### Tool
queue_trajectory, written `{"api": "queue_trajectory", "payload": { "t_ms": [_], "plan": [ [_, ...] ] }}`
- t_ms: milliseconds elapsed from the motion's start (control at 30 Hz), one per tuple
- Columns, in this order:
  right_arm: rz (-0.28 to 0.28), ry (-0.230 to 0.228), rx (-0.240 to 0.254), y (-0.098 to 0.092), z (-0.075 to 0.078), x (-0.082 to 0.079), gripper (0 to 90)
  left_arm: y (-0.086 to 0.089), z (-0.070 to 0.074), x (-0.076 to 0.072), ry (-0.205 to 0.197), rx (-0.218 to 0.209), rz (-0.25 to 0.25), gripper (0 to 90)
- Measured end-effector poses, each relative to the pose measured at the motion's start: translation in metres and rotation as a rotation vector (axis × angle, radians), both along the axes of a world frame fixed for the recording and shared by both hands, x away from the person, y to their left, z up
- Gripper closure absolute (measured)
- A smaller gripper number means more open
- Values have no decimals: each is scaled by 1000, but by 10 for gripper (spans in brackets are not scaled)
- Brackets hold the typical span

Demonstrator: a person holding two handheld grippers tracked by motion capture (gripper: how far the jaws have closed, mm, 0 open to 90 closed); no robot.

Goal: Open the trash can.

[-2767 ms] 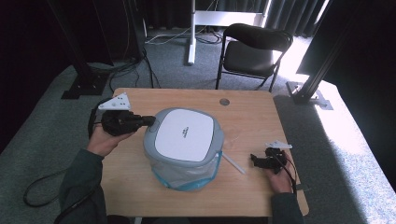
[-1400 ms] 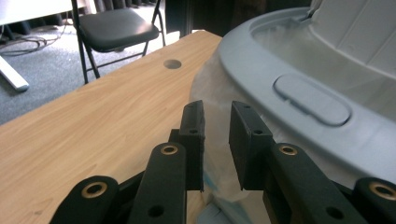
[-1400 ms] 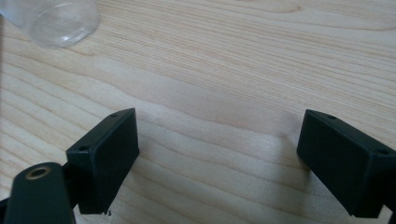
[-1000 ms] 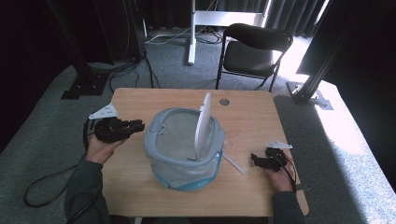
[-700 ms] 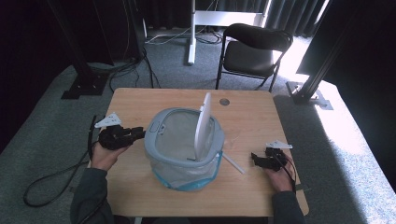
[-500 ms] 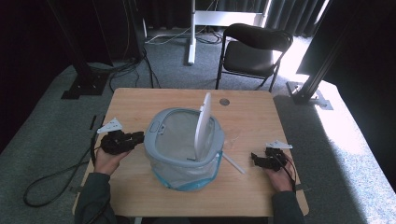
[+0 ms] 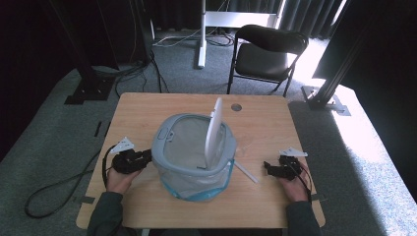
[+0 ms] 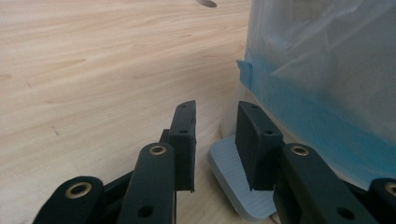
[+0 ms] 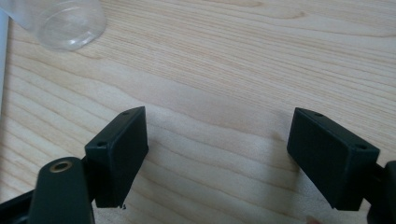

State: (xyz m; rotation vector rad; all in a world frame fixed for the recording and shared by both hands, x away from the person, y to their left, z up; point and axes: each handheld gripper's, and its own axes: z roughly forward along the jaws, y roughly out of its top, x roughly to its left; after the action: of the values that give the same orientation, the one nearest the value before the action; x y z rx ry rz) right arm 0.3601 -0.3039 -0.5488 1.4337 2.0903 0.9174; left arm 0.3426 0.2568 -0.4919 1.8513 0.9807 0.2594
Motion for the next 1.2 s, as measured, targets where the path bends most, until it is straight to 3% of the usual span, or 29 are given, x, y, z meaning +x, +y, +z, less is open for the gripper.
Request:
{"api": "queue_trajectory", "payload": {
  "t_ms": [133, 1200],
  "plan": [
    [1, -1, 0, 0, 0, 0, 197, -2, -9, -2, 25, 9, 0, 683],
    [-3, -2, 0, 0, 0, -2, 198, -3, -17, 0, 53, -13, -18, 664]
  ]
}}
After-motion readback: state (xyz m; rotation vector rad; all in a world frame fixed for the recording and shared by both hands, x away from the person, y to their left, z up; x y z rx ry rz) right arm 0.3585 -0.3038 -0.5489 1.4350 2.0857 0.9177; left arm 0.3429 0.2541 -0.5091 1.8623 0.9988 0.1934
